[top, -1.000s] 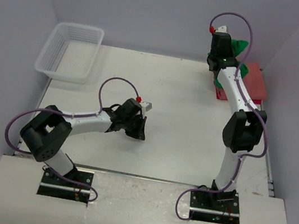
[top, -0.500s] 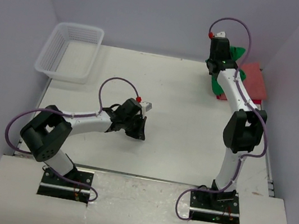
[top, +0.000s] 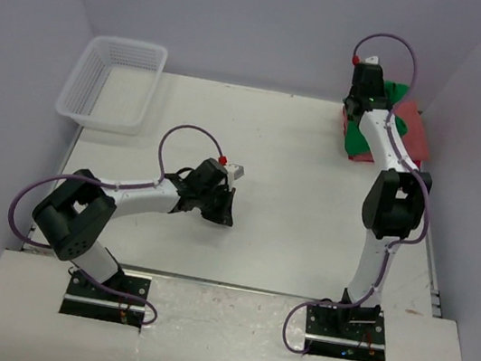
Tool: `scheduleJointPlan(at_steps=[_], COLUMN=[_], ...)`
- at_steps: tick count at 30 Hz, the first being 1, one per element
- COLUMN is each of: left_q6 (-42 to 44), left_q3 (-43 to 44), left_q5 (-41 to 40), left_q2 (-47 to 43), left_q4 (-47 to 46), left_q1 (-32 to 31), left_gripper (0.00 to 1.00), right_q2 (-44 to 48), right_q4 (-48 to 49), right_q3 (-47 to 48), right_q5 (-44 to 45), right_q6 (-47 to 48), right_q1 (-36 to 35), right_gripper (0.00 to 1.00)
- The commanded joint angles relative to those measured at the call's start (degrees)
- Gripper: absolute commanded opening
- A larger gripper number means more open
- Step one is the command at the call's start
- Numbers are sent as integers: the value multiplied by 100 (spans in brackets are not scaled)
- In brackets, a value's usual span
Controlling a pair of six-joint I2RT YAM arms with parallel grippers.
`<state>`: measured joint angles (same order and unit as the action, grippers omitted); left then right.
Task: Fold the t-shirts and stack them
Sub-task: Put the neatly folded tshirt into the corner of the board with the right arm
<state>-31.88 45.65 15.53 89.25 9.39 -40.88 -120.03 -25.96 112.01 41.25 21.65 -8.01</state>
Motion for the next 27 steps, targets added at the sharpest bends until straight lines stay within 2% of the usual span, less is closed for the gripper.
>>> scheduleJointPlan(at_steps=[1, 5, 12, 21, 22, 23, 24, 25, 27], left_q6=[85, 59, 15, -3, -20, -38, -55, -73, -108], left_q3=[-74, -109, -214, -285, -293, -319, -328, -328, -311], left_q5=[126, 248, 293, 266, 249, 223, 231, 188, 135], left_q2=[31, 66, 110, 242, 294, 312, 338, 364, 339], left_q4=[-183, -218, -262, -218, -209, -201, -192, -166, -60], left_q1=[36, 28, 19, 2, -7, -16, -34, -60, -139], left_gripper=[0, 0, 0, 0, 0, 0, 0, 0, 0], right_q2=[-362, -986, -2216, -2727, -2771, -2789, -2798, -2798, -2684], right_q4=[161, 161, 432, 689, 1028, 1179, 1259, 1738, 1657], right_q3=[357, 743, 1964, 2580, 2668, 2703, 2730, 2730, 2694], right_q5=[286, 374, 575, 919, 1024, 1199, 1253, 1358, 1132], right_q6=[94, 322, 910, 1228, 1280, 1420, 1447, 1552, 1536], right_q1=[168, 335, 625, 775, 775, 775, 775, 775, 775], right_gripper=[0, 0, 0, 0, 5, 69, 99, 99, 99])
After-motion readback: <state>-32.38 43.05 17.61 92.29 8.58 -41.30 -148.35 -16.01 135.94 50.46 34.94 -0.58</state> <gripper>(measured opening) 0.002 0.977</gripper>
